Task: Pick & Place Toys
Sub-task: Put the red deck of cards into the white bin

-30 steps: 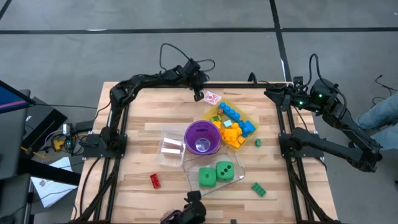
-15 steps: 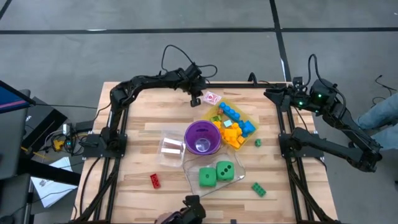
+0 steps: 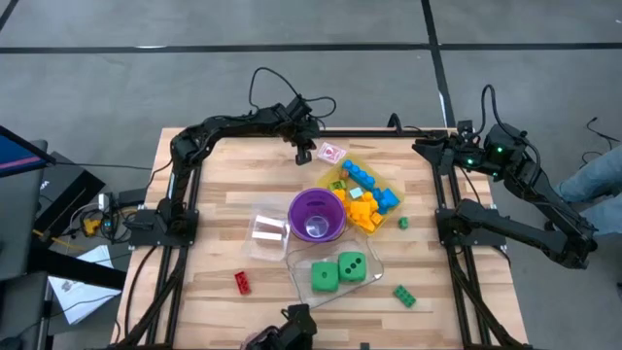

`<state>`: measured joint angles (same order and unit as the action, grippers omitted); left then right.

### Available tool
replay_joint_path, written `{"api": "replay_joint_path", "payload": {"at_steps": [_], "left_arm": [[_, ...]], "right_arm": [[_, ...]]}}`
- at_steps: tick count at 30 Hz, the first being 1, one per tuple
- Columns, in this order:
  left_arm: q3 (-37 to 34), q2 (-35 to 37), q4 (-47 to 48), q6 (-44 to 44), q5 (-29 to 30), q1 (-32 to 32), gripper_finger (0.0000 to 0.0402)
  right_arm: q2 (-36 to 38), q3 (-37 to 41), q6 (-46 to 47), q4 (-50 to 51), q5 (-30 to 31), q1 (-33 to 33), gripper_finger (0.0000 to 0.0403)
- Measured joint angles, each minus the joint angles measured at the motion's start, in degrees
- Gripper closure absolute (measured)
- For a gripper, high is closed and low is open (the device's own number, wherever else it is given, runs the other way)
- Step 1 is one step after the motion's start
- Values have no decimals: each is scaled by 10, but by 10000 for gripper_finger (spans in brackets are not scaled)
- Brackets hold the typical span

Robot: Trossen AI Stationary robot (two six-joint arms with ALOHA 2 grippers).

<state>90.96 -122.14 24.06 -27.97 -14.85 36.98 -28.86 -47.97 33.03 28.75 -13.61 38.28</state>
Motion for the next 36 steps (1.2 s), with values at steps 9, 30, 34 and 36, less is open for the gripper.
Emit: {"api": "replay_joint_path", "payload": {"at_steps": [9,30,34,36], "left_arm": [[-7,134,109,42,-58,2,401],[-318,576,11,267,38,7,400],[-360,626,-1,298,46,7,400],[-377,645,-6,303,50,6,399]], "right_arm": [[-43,0,0,-12,33,0,195],[-606,-331,-85,-34,-72,-4,265],[-722,-457,-130,97,-69,-4,226],[-776,-517,-150,162,-63,-4,195]]}}
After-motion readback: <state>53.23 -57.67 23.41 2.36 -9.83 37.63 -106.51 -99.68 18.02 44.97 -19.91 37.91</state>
